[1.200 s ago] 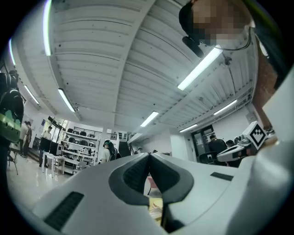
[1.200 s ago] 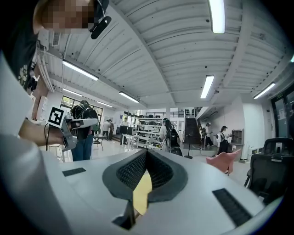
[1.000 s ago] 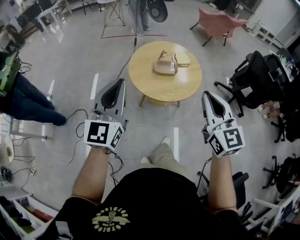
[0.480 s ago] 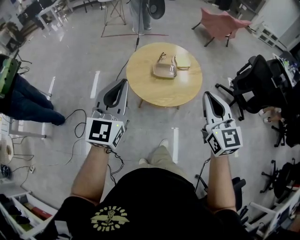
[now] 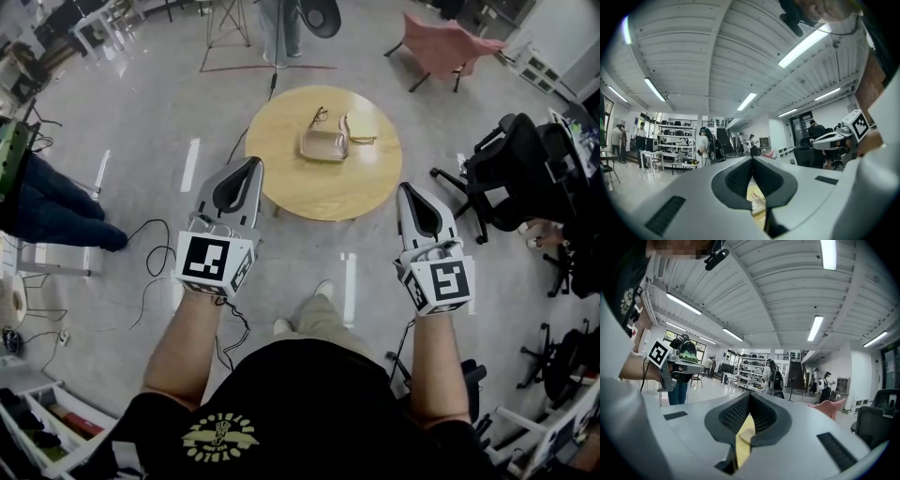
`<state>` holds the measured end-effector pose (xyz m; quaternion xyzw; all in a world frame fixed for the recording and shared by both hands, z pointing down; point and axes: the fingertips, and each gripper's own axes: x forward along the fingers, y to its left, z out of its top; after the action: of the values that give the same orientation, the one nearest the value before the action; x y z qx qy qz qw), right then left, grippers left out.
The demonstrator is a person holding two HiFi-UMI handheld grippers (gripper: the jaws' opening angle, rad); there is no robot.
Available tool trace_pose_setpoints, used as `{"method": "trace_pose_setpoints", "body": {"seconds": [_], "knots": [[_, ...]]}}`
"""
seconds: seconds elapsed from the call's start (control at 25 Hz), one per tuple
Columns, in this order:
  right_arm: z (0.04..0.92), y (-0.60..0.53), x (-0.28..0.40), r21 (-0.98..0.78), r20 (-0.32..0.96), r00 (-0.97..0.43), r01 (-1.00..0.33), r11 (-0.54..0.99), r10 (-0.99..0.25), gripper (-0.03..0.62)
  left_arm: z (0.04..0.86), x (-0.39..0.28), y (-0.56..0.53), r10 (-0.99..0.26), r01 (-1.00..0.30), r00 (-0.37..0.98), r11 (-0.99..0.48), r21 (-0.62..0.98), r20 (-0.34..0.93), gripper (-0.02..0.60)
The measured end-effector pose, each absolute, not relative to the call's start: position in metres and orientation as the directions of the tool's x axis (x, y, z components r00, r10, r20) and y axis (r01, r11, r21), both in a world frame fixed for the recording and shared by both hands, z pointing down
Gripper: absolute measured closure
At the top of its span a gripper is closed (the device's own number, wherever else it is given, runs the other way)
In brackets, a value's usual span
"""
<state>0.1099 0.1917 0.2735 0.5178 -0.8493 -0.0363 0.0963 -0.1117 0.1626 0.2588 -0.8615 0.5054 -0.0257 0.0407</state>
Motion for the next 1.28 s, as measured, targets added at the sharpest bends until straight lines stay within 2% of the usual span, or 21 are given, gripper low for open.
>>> {"method": "trace_pose_setpoints", "body": {"seconds": [0.76, 1.28], "knots": [[0.287, 0.083, 0.164, 0.14, 0.154, -0.51, -0.837, 0.529, -0.846, 0.579, 0.269, -0.064, 0.068, -0.903, -0.899, 0.427, -0.43, -0.085, 0.044, 0.565], [0.297, 0.046, 0.169, 0.069, 0.172, -0.553, -0.819, 0.57, -0.815, 0.579, 0.27, -0.077, 0.05, -0.935, -0.931, 0.348, -0.353, -0.094, 0.072, 0.565]]}}
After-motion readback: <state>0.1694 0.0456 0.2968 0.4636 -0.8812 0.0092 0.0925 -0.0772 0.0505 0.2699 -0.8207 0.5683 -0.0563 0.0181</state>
